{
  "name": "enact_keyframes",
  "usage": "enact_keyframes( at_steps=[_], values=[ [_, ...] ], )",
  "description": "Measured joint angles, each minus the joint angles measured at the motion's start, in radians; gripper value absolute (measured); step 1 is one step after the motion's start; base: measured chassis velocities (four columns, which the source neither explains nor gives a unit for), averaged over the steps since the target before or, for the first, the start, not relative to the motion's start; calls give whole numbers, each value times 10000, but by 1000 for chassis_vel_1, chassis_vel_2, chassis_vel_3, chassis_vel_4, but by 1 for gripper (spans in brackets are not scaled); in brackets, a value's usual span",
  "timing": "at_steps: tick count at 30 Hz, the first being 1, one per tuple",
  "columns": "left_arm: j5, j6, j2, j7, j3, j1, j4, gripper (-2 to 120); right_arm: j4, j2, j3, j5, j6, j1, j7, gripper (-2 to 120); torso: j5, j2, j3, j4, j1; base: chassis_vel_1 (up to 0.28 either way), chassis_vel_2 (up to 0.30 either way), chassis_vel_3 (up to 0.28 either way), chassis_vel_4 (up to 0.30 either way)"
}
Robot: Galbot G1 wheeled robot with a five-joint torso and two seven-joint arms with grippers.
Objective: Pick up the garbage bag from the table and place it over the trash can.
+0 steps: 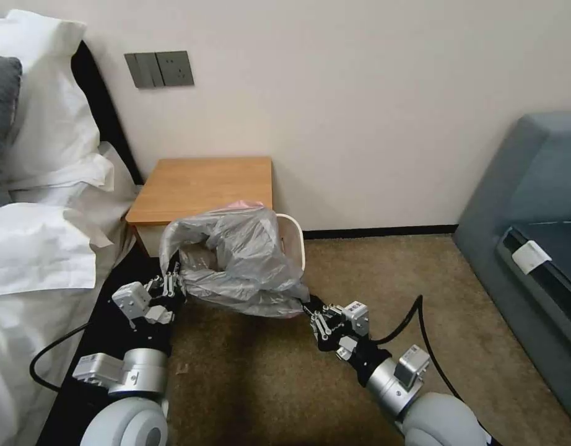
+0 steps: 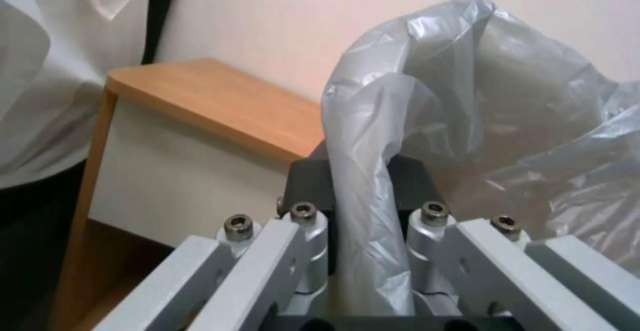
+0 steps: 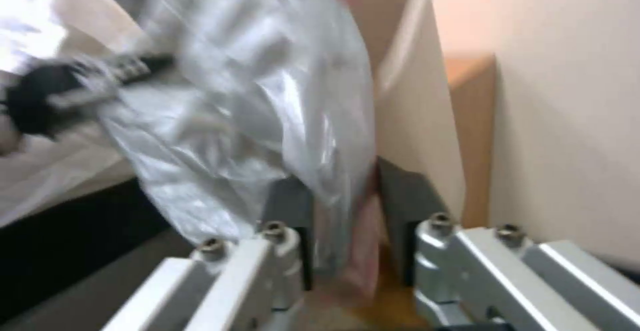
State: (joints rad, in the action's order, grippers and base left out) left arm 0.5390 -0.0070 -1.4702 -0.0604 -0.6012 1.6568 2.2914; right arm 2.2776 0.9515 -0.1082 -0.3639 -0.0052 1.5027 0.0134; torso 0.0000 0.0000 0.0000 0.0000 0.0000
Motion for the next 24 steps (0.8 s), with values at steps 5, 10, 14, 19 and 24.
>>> enact_keyframes(
  at_steps=[5, 10, 14, 19, 24],
  values=[
    [0, 13, 158, -1, -27, -148, -264, 11, 917, -355, -168, 401, 313, 372, 255, 46, -1, 0, 0, -1, 0, 0, 0, 0, 0],
    [7, 19, 340, -3, -34, -273, -561, 11, 1547, -693, -181, 329, 310, 355, 282, 65, -1, 0, 0, 0, 0, 0, 0, 0, 0],
    [21, 17, 413, 13, -27, -245, -577, 11, 1629, -854, -286, -145, 153, 9, 266, 76, 0, 0, 0, -1, 0, 0, 0, 0, 0],
    [-32, -18, 436, 77, 50, -144, -540, 11, 1115, -1232, -394, -1613, -523, -1254, -81, 95, 2, 0, 0, -2, 0, 0, 0, 0, 0],
    [-204, -33, 373, 102, 139, -99, -438, 11, 856, -1833, 23, -3201, -1555, -2701, -414, 100, 1, -1, 1, -1, 1, 0, 0, 0, 0]
  ],
)
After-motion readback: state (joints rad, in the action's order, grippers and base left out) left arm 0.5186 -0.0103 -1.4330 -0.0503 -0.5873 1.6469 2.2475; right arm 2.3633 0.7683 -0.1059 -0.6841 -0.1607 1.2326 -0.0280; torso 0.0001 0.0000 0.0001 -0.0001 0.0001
